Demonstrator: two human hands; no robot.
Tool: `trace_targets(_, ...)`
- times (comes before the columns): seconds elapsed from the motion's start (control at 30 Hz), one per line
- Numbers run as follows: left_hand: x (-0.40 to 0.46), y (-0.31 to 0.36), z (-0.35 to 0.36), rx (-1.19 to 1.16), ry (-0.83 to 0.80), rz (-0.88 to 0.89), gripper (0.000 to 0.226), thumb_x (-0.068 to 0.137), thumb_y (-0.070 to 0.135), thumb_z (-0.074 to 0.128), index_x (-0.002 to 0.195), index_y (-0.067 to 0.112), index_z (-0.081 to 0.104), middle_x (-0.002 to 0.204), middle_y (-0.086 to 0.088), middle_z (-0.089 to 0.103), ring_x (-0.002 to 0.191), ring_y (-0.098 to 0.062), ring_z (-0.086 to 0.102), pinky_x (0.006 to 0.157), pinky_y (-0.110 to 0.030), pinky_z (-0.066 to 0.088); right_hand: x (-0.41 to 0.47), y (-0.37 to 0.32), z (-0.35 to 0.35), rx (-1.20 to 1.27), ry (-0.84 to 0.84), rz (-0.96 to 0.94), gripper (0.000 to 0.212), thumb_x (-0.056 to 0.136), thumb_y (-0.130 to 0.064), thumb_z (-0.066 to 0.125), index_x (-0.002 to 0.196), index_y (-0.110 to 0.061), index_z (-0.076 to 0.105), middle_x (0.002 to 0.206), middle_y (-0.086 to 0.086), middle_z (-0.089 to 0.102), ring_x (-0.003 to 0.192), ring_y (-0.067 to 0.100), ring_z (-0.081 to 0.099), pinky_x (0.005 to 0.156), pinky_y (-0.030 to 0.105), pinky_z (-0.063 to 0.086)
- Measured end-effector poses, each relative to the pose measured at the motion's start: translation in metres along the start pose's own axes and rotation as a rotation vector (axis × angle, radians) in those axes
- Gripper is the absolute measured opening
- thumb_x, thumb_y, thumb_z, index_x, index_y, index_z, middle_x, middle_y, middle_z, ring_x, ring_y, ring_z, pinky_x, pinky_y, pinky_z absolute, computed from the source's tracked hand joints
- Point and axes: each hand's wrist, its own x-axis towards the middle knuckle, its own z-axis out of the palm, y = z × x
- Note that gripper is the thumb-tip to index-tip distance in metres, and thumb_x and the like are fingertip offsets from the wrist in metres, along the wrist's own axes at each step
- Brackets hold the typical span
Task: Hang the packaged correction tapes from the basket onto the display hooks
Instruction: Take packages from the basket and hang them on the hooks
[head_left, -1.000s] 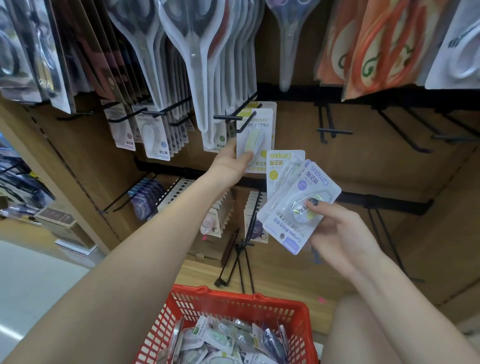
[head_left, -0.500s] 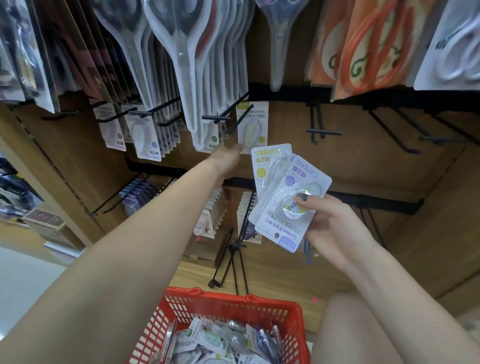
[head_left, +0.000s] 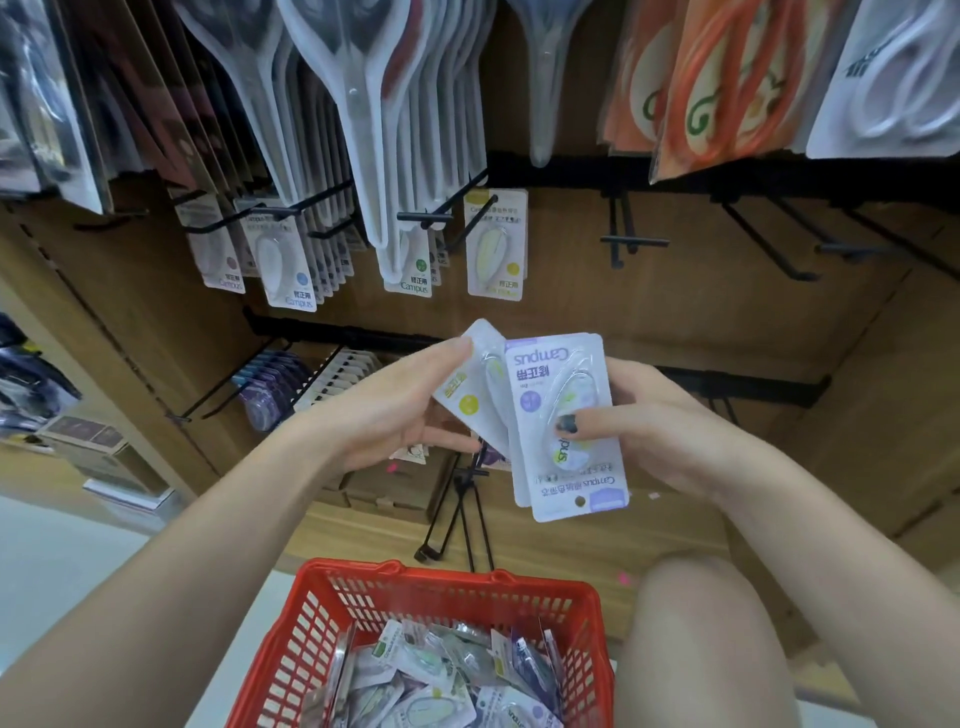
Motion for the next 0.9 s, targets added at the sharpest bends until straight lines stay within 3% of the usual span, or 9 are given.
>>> trace_targets(0.13,-0.009,0.004,0.0,0.172,-0.034,0.076,0.027,0.107,0.043,0.053,0.133,0.047,0.061,0.127,0.005,0.072,0.111,-0.017,0.072,0.079,-0.026,0.06,-0.004,0.001,-0.003,-0.016,-0.055,0.033,0.054,0.084,-0.01,0.068,0.137,-0.018,0.063,0.132,0.015,0.071,0.119,0.042,0.069,0.103,0.077,0.044)
trace_targets(0.2,-0.012,0.008,0.003,0.185,-0.06,0.074,0.029,0.106,0.037,0.058,0.133,0.046,0.059,0.127,0.006,0.072,0.111,-0.018,0.072,0.079,-0.028,0.061,-0.005,0.002,-0.005,-0.001,-0.043,0.04,0.057,0.084,-0.009,0.07,0.139,-0.018,0.06,0.133,0.016,0.07,0.12,0.043,0.068,0.104,0.077,0.043)
trace_targets(0.3,-0.013,0.009,0.011,0.168,-0.055,0.074,0.025,0.1,0.033,0.065,0.124,0.038,0.063,0.123,0.002,0.074,0.108,-0.02,0.074,0.078,-0.029,0.062,-0.005,0.005,-0.005,0.04,0.03,0.032,0.064,0.078,-0.008,0.076,0.138,-0.014,0.056,0.127,0.013,0.073,0.114,0.035,0.073,0.091,0.056,0.061)
trace_targets(0.37,-0.012,0.009,0.014,0.134,-0.019,0.079,0.024,0.096,0.03,0.07,0.119,0.034,0.062,0.119,-0.002,0.075,0.106,-0.026,0.075,0.079,-0.034,0.06,-0.005,0.008,-0.005,0.059,0.095,-0.004,0.062,0.075,-0.01,0.08,0.132,-0.01,0.058,0.12,0.01,0.076,0.109,0.031,0.075,0.079,0.039,0.063)
trace_targets(0.5,-0.011,0.005,0.015,0.114,0.119,0.109,0.034,0.082,0.028,0.078,0.108,0.029,0.057,0.116,-0.023,0.071,0.094,-0.052,0.066,0.072,-0.053,0.037,-0.011,0.012,-0.008,0.108,0.148,-0.077,0.047,0.079,-0.009,0.075,0.126,-0.01,0.068,0.119,0.012,0.076,0.106,0.031,0.075,0.078,0.036,0.061)
trace_targets(0.6,-0.011,-0.001,0.019,0.104,0.152,0.121,0.029,0.087,0.017,0.073,0.108,0.029,0.056,0.117,-0.03,0.065,0.085,-0.039,0.063,0.062,-0.049,0.036,-0.016,0.013,-0.008,0.075,0.154,-0.112,0.041,0.085,-0.009,0.072,0.125,-0.014,0.071,0.122,0.014,0.075,0.109,0.035,0.074,0.082,0.048,0.061)
trace_targets(0.67,-0.01,-0.005,0.023,0.124,0.168,0.135,0.022,0.095,0.008,0.066,0.106,0.027,0.06,0.113,-0.021,0.07,0.087,-0.036,0.069,0.054,-0.038,0.041,-0.018,0.012,-0.007,0.1,0.205,-0.131,0.044,0.086,-0.009,0.072,0.129,-0.013,0.069,0.126,0.015,0.073,0.112,0.037,0.073,0.085,0.052,0.062)
trace_targets(0.77,-0.01,-0.007,0.028,0.137,0.25,0.106,0.011,0.1,0.007,0.059,0.101,0.017,0.065,0.099,-0.006,0.075,0.082,-0.03,0.073,0.052,-0.032,0.042,-0.019,0.011,-0.008,0.126,0.249,-0.137,0.043,0.091,-0.002,0.07,0.133,-0.012,0.065,0.125,0.013,0.074,0.111,0.036,0.074,0.083,0.053,0.062)
trace_targets(0.9,-0.01,-0.008,0.038,-0.014,0.234,0.067,0.016,0.105,0.009,0.049,0.099,0.011,0.065,0.094,-0.01,0.075,0.077,-0.022,0.073,0.052,-0.026,0.054,-0.02,0.008,-0.007,0.069,0.206,-0.077,0.04,0.092,-0.004,0.069,0.131,-0.01,0.064,0.119,0.014,0.076,0.108,0.036,0.075,0.092,0.059,0.057)
